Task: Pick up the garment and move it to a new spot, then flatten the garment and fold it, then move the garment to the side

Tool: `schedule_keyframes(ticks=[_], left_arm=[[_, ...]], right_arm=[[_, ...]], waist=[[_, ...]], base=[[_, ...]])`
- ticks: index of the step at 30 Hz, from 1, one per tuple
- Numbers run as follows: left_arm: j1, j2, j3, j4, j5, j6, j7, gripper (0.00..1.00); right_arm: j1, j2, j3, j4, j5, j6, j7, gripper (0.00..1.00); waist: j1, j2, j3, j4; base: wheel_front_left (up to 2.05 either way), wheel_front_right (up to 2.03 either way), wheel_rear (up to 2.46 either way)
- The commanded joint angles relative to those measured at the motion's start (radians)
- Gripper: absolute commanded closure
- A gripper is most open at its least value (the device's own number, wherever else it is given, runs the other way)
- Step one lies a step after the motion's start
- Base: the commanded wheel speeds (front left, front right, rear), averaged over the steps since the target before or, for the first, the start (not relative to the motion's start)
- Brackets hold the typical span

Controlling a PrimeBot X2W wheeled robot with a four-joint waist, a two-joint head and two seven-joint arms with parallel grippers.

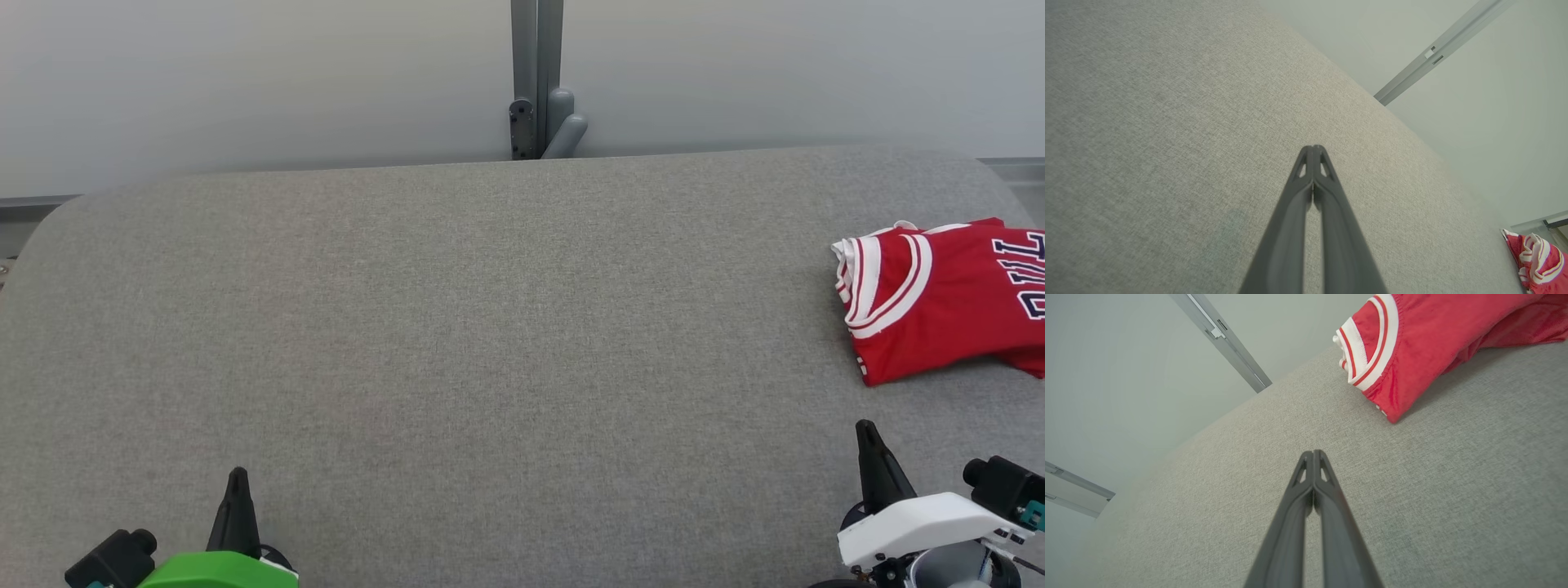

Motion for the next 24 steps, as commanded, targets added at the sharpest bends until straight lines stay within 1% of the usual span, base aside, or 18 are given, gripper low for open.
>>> schedule_keyframes(ticks=[1, 24], left_arm=[[-0.032, 0.004, 0.010, -0.021, -0.044, 0.004, 0.009, 1.00], [-0.086, 0.007, 0.037, -0.054, -0.325, 0.014, 0.086, 1.00]], right_arm=[[-0.030, -0.002, -0.005, -0.008, 0.047, 0.000, 0.009, 1.00], [-0.093, 0.005, -0.015, 0.006, 0.368, 0.000, 0.084, 1.00]], waist=[[0.0000, 0.0000, 0.001, 0.000], [0.0000, 0.0000, 0.010, -0.006]], base=[[0.00, 0.00, 0.00], [0.00, 0.00, 0.00]])
